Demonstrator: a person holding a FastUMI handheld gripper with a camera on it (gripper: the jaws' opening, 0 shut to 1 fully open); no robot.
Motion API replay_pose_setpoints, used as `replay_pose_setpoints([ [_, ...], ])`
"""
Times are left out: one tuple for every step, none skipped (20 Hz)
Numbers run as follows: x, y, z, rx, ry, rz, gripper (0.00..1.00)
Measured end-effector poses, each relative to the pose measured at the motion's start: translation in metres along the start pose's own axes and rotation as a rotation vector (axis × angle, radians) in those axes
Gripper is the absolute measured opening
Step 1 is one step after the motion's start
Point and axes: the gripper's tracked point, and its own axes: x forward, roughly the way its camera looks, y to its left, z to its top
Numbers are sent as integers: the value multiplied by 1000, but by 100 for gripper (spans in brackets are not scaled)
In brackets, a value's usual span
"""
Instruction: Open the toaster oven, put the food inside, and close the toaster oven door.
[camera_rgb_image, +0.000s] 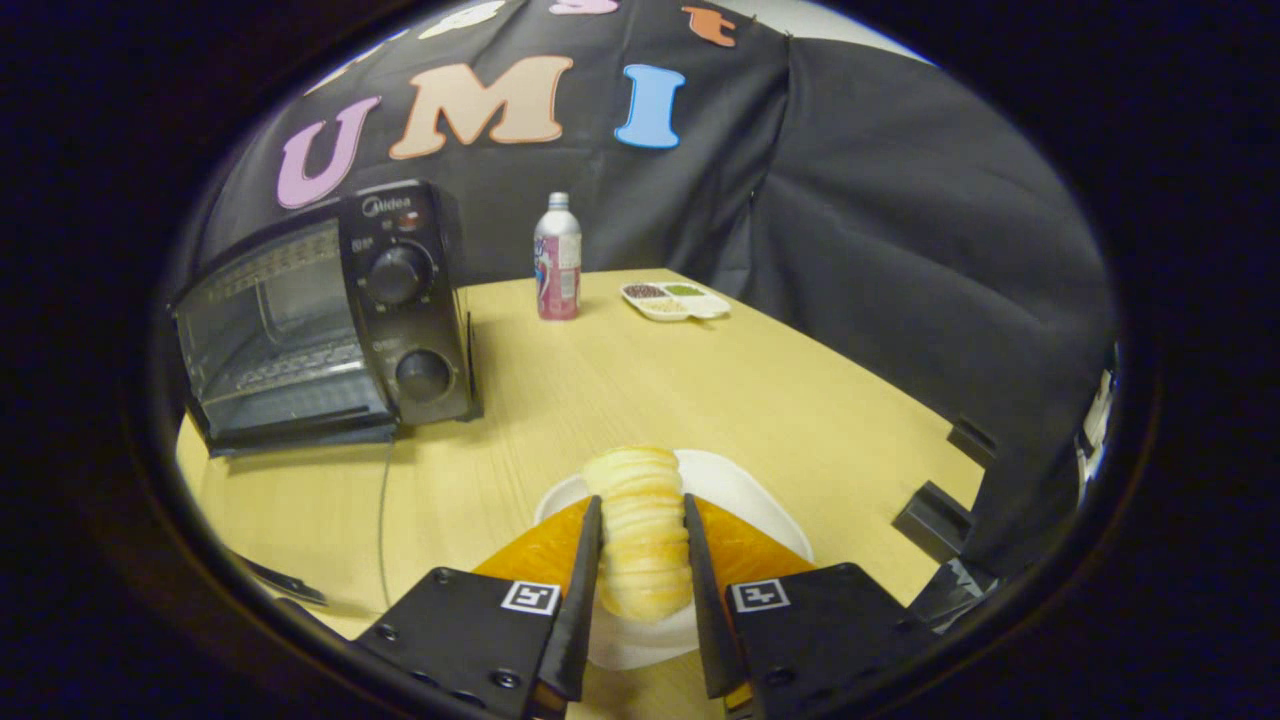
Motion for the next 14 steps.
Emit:
replay_pose_setpoints([
  [-5, 0, 7, 11, -16, -6, 48],
  [-11, -1, 12, 14, -28, -17, 48],
  [-17, -4, 16, 17, -33, -34, 48],
  [-23, -6, 18, 22, -35, -50, 48],
  [-29, -5, 22, 33, -38, -61, 48],
  [-34, -2, 25, 45, -43, -65, 48],
  [-42, 2, 30, 59, -50, -67, 48],
  [-48, 6, 33, 72, -57, -69, 48],
  [-55, 11, 36, 86, -61, -68, 48],
  [-62, 18, 38, 104, -65, -63, 47],
  [-69, 28, 40, 128, -71, -46, 47],
  [-74, 41, 42, 160, -81, -17, 47],
  [-80, 54, 44, 199, -91, 14, 47],
  [-85, 67, 44, 239, -98, 44, 47],
])
